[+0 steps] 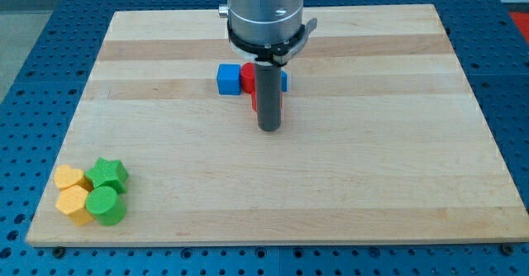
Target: Place the arm above the green star
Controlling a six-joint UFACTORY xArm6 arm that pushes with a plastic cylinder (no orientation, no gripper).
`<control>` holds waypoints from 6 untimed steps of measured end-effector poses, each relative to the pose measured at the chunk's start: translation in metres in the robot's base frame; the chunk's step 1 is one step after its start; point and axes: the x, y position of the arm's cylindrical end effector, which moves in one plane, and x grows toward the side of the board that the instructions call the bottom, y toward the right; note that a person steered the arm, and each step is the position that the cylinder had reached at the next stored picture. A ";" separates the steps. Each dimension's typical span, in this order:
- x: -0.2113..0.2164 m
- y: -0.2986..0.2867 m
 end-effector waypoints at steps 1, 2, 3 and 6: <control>-0.010 0.003; -0.005 0.002; 0.023 -0.026; 0.096 -0.125</control>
